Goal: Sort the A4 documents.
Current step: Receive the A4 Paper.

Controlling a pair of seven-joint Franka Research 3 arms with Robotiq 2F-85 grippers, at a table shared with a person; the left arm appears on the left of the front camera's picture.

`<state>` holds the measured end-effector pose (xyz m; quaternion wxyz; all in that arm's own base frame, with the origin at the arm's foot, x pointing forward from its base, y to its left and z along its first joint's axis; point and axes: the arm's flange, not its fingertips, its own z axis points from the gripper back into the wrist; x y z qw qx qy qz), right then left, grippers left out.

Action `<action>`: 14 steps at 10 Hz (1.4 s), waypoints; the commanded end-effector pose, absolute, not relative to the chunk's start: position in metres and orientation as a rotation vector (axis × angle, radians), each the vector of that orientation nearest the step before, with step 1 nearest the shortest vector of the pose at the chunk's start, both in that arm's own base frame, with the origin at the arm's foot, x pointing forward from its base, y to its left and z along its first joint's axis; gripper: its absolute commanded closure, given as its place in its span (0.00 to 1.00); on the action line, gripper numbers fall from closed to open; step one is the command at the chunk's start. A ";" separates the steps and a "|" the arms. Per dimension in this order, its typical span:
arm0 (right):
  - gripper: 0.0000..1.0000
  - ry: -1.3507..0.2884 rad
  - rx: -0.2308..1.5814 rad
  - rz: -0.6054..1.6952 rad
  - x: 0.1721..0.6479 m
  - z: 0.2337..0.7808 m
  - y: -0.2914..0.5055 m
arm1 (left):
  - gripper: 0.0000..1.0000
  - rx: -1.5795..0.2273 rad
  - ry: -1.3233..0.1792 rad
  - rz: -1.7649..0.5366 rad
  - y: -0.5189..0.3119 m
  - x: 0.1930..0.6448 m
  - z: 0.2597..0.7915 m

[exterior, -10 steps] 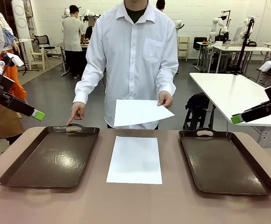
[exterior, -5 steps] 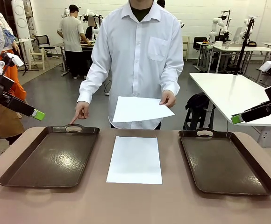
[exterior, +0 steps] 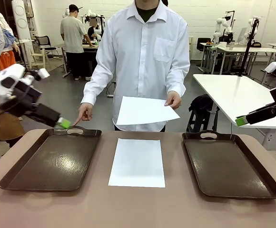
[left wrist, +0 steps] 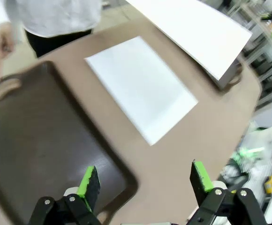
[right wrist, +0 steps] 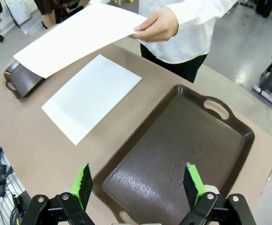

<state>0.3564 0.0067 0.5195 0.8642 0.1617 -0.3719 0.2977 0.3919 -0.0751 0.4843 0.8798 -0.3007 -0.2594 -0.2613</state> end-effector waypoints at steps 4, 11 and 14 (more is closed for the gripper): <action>0.00 -0.779 0.341 0.623 0.356 0.519 0.006 | 0.00 -0.930 -0.409 -0.310 -0.133 0.492 0.462; 0.00 -0.779 0.341 0.623 0.356 0.519 0.006 | 0.00 -1.097 -0.296 -0.138 -0.201 0.541 0.434; 0.00 -0.779 0.341 0.623 0.356 0.519 0.006 | 0.00 -1.173 -0.264 -0.084 -0.214 0.553 0.420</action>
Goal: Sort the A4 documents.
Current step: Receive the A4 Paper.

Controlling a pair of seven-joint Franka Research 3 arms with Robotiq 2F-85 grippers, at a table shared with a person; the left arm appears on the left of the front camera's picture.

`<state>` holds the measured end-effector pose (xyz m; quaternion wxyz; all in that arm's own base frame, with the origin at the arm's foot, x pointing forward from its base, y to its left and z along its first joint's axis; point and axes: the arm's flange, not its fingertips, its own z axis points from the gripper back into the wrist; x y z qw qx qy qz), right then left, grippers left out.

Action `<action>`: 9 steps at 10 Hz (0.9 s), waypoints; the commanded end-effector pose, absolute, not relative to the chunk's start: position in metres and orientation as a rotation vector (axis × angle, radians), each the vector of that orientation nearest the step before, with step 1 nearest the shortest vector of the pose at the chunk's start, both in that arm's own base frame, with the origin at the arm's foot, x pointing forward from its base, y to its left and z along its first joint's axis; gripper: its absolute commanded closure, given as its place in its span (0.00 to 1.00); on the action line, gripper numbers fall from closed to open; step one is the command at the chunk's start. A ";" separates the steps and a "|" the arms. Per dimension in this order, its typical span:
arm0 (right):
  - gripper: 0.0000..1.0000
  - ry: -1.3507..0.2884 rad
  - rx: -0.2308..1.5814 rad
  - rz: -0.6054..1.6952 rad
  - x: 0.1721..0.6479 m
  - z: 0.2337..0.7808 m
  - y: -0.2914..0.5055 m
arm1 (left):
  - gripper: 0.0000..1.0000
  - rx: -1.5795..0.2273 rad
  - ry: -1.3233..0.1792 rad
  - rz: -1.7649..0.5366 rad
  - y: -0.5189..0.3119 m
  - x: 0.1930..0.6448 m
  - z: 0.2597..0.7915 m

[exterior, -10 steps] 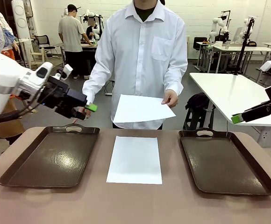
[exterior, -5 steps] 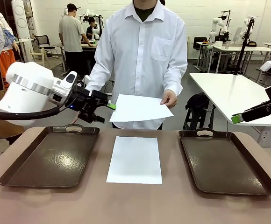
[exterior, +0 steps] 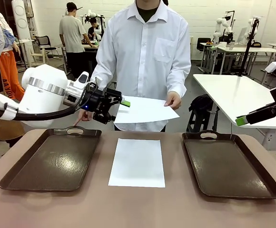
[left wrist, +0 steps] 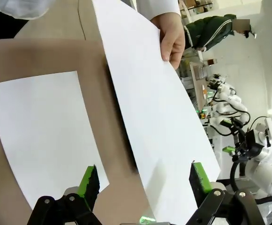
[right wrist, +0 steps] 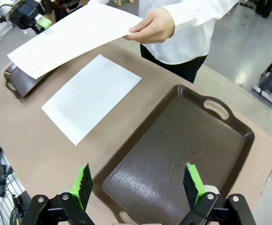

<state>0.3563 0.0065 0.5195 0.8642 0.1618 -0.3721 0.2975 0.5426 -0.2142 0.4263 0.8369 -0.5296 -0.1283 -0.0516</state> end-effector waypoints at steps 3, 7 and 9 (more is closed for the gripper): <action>0.00 -0.779 0.341 0.623 0.356 0.519 0.006 | 0.00 -1.233 -0.220 -0.029 -0.218 0.561 0.407; 0.00 -0.779 0.341 0.623 0.356 0.519 0.006 | 0.00 -1.333 -0.129 0.013 -0.216 0.565 0.397; 0.00 -0.779 0.341 0.623 0.356 0.519 0.006 | 0.00 -1.420 -0.077 0.034 -0.216 0.566 0.392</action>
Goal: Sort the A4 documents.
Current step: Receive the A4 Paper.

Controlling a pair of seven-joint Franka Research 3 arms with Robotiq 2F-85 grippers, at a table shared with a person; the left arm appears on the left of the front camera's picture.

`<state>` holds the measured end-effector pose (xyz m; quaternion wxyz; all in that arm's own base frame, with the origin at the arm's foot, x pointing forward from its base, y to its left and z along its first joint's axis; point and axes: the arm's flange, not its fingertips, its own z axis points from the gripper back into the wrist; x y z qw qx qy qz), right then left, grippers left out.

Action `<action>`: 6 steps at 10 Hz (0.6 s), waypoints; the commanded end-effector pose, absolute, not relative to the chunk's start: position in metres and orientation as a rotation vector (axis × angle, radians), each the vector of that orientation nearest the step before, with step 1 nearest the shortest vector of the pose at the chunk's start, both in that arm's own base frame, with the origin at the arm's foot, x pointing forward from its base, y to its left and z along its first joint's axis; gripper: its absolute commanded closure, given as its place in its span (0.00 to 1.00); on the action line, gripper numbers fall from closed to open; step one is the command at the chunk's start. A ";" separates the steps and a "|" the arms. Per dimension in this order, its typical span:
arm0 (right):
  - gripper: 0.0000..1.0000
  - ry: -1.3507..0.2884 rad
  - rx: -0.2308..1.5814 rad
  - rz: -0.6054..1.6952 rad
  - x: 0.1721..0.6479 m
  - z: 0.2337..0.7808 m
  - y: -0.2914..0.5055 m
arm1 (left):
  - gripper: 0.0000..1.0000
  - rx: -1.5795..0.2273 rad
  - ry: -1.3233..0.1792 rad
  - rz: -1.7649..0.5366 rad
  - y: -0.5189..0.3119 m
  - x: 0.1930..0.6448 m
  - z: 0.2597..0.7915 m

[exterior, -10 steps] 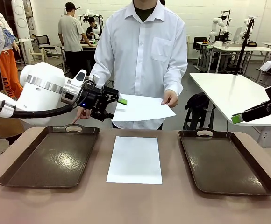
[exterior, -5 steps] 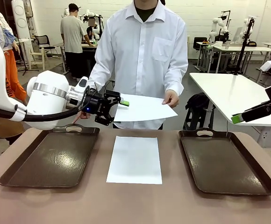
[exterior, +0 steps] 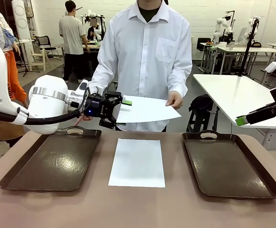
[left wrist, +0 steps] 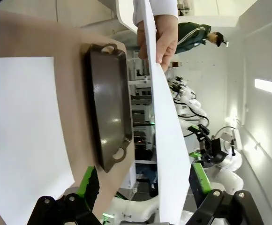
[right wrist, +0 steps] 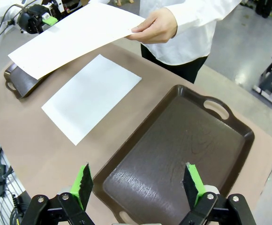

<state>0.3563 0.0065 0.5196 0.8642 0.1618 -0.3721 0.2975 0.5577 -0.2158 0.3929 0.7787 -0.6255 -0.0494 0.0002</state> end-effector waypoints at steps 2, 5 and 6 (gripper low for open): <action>0.00 -0.779 0.341 0.623 0.356 0.519 0.006 | 0.00 -1.453 -0.078 0.054 -0.217 0.568 0.386; 0.00 -0.779 0.341 0.623 0.356 0.519 0.006 | 0.00 -1.454 -0.090 0.045 -0.222 0.575 0.388; 0.00 -0.779 0.341 0.623 0.356 0.519 0.006 | 0.00 -1.456 -0.084 0.038 -0.224 0.576 0.389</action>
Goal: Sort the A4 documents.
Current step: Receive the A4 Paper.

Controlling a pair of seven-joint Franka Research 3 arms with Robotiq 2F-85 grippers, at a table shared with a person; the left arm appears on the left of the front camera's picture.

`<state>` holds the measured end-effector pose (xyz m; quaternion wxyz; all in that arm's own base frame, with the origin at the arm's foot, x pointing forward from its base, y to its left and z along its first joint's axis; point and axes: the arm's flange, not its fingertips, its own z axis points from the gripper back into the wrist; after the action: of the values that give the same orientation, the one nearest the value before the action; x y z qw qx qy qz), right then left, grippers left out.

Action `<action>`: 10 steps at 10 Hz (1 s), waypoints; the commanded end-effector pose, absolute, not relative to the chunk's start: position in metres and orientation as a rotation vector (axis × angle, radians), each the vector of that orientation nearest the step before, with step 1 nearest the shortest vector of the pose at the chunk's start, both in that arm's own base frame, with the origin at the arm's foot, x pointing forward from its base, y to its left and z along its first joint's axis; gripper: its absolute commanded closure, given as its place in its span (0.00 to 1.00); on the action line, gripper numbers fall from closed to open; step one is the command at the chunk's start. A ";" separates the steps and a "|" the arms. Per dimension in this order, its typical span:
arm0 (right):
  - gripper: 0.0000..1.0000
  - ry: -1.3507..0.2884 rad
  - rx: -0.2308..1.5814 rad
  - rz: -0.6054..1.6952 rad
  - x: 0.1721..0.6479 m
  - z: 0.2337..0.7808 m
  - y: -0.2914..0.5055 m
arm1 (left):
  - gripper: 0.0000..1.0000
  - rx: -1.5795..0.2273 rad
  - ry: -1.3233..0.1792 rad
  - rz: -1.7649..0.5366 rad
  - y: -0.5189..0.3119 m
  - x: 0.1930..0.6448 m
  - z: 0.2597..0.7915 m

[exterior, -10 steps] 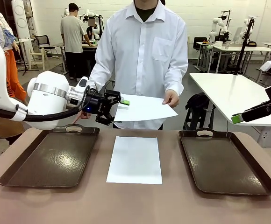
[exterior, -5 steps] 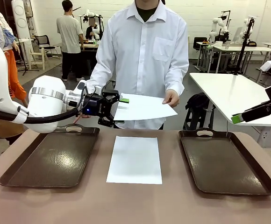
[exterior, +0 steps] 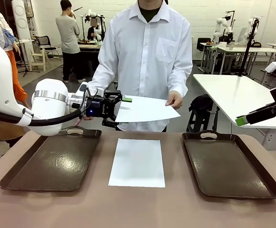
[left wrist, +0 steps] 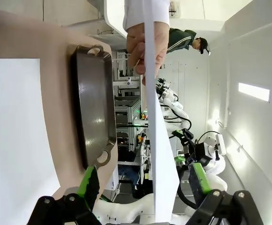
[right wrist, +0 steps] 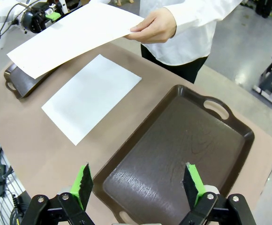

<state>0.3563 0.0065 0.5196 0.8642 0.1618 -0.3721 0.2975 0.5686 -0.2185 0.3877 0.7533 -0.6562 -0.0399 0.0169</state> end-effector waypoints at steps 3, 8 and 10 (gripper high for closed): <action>0.00 -0.779 0.341 0.623 0.356 0.519 0.006 | 0.28 -1.437 -0.080 -0.010 -0.226 0.573 0.389; 0.00 -0.779 0.341 0.623 0.356 0.519 0.006 | 0.77 -1.440 -0.122 -0.001 -0.227 0.571 0.390; 0.00 -0.779 0.341 0.623 0.356 0.519 0.006 | 0.96 -1.438 -0.136 0.007 -0.224 0.571 0.391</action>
<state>0.3563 0.0065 0.5196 0.8642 0.1618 -0.3721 0.2975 0.5702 -0.2235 0.3908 0.7534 -0.6560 -0.0450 0.0047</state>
